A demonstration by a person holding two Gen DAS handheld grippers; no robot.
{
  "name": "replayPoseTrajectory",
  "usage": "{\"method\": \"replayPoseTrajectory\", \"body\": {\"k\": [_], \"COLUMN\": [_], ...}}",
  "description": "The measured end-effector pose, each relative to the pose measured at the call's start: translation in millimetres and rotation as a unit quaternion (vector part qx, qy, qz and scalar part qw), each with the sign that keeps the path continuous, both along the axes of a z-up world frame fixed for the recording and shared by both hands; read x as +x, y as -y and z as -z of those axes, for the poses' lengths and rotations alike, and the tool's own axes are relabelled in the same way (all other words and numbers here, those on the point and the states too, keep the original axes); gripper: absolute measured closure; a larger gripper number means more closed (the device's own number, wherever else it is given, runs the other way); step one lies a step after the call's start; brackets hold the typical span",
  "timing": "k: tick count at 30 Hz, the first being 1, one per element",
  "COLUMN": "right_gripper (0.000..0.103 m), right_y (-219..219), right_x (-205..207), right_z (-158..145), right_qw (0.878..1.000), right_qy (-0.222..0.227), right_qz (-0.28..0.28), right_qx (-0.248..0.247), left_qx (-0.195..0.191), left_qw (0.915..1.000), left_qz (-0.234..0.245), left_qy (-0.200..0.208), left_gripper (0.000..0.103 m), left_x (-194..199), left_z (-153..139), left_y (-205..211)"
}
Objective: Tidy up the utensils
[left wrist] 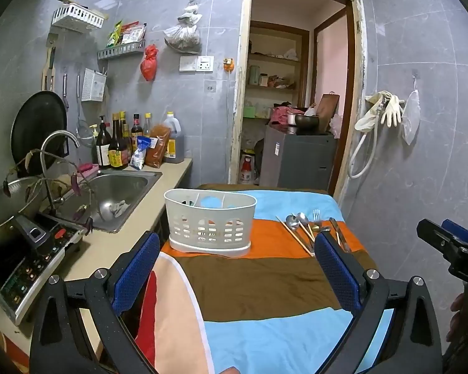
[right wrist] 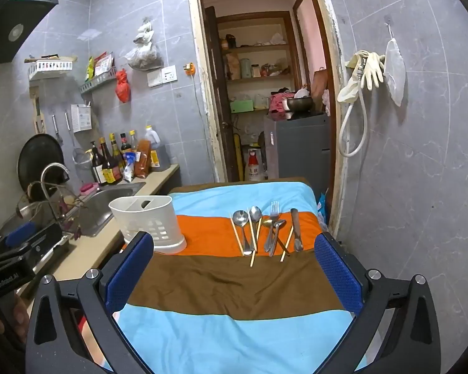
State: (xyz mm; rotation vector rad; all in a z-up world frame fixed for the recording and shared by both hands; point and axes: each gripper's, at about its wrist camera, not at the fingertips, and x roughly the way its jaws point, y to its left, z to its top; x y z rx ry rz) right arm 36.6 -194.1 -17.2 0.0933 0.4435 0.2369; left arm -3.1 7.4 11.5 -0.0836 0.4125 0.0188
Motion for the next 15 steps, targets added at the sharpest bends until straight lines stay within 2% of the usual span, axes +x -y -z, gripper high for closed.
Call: {"method": "replayPoseTrajectory", "body": {"k": [15], "right_gripper": [0.0], "right_y": [2.3], "right_x": [-0.8], "right_z": [-0.5], "right_qw": [1.0], "right_qy": [-0.001], "right_qz": [-0.001], "right_qx": [-0.001], "left_qx": [0.003], "left_qw": [1.0], "left_qz": [-0.005], "left_qy": [0.005], "left_gripper": [0.006], "left_x": [-0.8], "left_z": [9.0], "left_y": [-3.4]}}
